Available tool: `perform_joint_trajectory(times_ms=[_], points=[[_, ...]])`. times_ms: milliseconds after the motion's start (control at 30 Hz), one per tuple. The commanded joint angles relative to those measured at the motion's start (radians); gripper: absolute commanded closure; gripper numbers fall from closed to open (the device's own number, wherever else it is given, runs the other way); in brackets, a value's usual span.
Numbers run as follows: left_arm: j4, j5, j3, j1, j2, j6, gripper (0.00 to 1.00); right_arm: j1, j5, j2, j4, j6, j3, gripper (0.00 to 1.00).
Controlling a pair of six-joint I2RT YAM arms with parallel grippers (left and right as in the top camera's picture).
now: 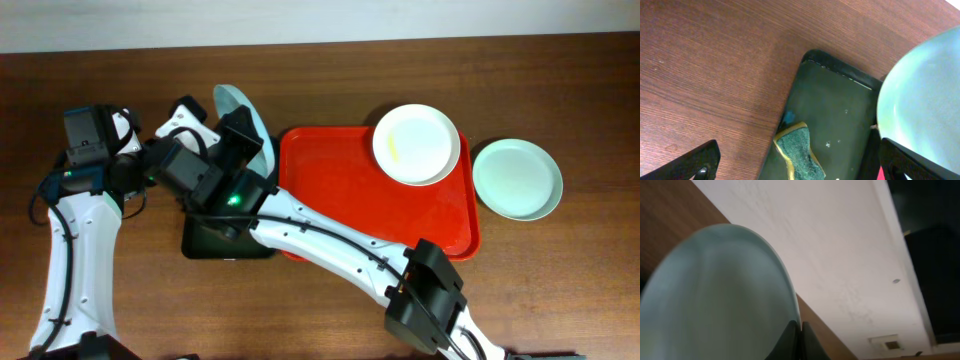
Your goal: Clean dirty plates on tray and stack at the side
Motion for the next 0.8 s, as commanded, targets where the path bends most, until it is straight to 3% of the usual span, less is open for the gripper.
perform_joint_trajectory(times_ms=[0,500,767], points=[[0.002,0.001,0.011,0.002,-0.005,-0.006,0.01,0.010,0.048,-0.052,0.017,-0.056,0.021,0.96],[0.002,0.001,0.011,0.002,-0.005,-0.006,0.01,-0.006,0.048,-0.052,0.016,-0.049,0.021,0.96],[0.002,0.001,0.011,0.002,-0.005,-0.006,0.01,-0.048,0.023,-0.052,-0.034,0.114,0.021,0.96]])
